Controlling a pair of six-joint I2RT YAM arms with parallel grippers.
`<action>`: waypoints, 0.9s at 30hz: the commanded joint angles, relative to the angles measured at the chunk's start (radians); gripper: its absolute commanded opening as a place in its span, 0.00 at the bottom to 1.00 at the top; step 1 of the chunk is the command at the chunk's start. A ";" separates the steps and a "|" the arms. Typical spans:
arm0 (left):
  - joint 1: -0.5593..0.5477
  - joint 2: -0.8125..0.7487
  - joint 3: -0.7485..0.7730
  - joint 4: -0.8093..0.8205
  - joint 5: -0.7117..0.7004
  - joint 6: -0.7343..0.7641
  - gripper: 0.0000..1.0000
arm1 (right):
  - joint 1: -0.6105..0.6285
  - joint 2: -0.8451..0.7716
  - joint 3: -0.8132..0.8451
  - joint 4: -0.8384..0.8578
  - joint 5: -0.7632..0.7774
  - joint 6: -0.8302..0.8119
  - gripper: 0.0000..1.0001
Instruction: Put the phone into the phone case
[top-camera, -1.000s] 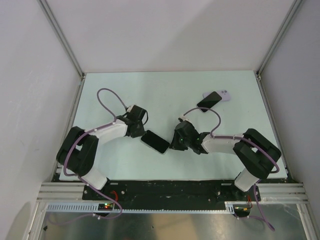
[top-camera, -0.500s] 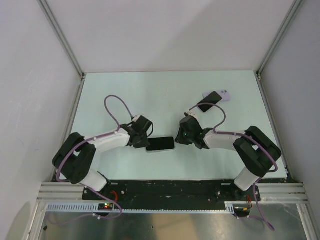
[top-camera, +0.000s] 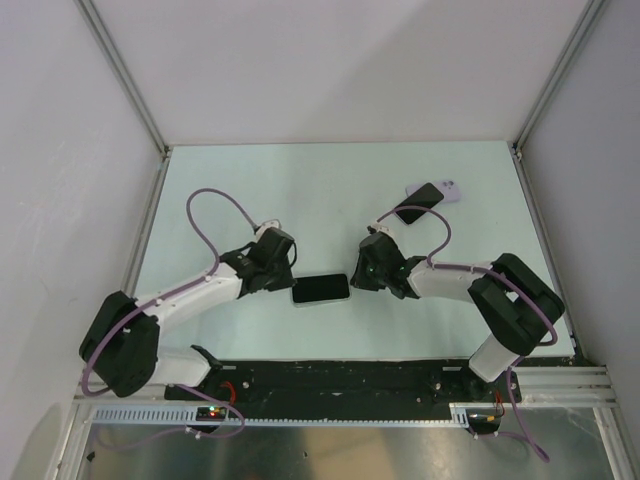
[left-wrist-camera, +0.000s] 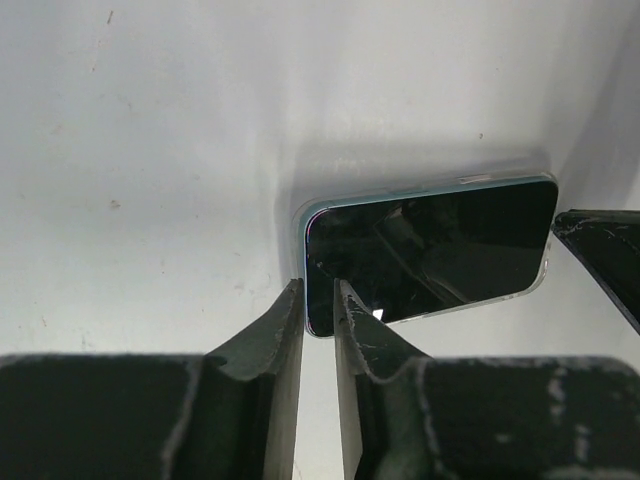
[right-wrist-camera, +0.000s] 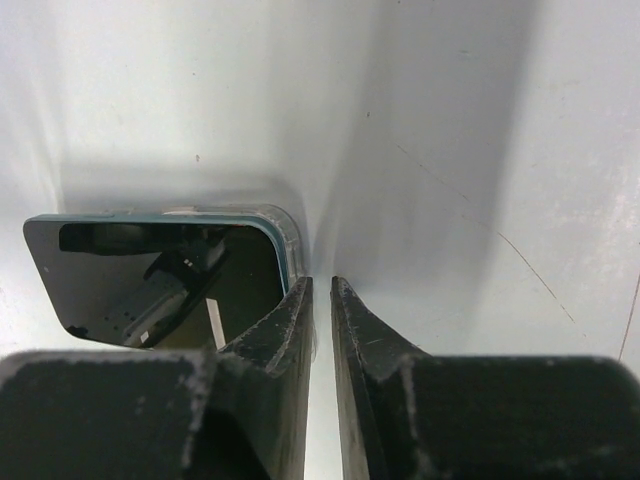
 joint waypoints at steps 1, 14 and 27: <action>0.004 0.024 0.031 0.010 0.033 -0.022 0.24 | 0.004 -0.034 0.024 -0.009 -0.009 -0.022 0.19; 0.004 0.105 0.032 0.058 0.090 -0.022 0.32 | 0.004 -0.072 0.010 -0.013 -0.021 -0.022 0.24; 0.005 0.142 0.009 0.097 0.117 -0.036 0.23 | 0.011 -0.090 -0.010 -0.095 0.038 -0.011 0.17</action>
